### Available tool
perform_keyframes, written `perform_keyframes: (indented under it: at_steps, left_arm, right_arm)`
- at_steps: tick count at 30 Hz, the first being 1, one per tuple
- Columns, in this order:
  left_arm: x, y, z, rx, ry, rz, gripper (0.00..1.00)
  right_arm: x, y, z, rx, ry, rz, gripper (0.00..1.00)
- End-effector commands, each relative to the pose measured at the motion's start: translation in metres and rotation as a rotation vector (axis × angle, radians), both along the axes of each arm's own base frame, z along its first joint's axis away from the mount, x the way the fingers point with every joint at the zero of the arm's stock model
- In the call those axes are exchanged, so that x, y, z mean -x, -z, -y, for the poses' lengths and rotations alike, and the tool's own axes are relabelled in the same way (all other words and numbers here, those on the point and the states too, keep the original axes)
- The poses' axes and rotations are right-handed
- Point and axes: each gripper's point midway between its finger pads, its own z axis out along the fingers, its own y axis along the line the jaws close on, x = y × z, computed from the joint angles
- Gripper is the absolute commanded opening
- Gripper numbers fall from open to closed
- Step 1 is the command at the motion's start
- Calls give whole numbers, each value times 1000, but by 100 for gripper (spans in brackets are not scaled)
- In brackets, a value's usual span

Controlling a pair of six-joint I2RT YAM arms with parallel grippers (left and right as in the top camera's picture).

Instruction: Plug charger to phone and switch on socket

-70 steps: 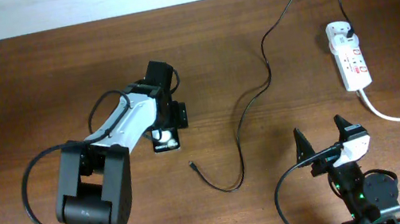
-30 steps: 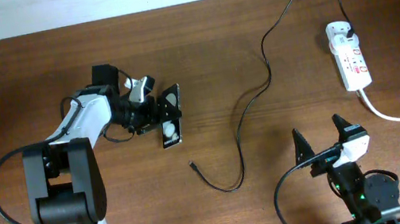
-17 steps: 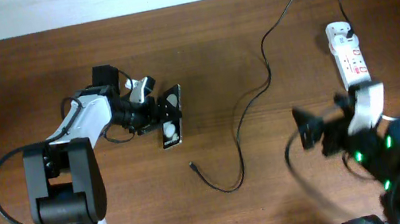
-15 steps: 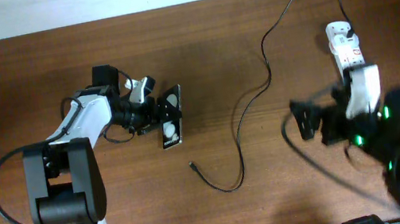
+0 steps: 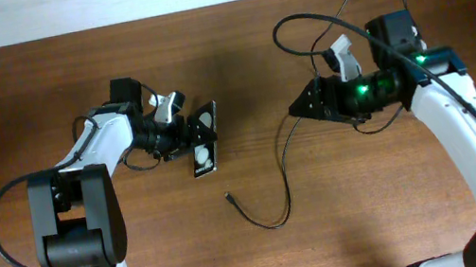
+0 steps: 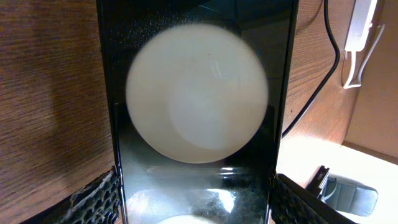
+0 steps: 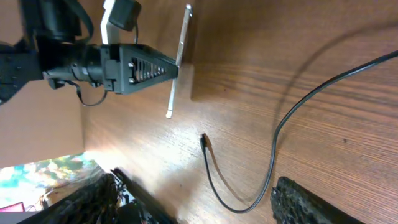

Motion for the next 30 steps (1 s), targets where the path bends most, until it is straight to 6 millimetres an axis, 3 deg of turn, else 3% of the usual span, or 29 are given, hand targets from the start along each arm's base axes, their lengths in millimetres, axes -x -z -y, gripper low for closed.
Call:
perform_keyframes:
  at_steps: [1, 5, 11, 14, 19, 22, 30]
  left_arm:
    - [0, -3, 4, 35, 20, 15, 72]
    - [0, -3, 4, 35, 20, 15, 72]
    - [1, -3, 4, 35, 20, 13, 72]
    - [0, -3, 4, 36, 20, 14, 73]
    - [0, -3, 4, 36, 20, 14, 73]
    - [0, -3, 4, 36, 20, 14, 73]
    - [1, -3, 4, 37, 20, 11, 73]
  right_arm:
    - [1, 7, -17, 40, -50, 2, 84]
    - [-4, 21, -33, 154, -4, -5, 88]
    - [-5, 44, -88, 206, -43, 26, 99]
    - [-2, 80, -122, 214, -118, 0, 99]
    - [2, 130, -155, 220, -148, -64, 99]
    - [2, 138, -176, 145, -190, -59, 85]
    - [-30, 127, -191, 59, -42, -28, 57]
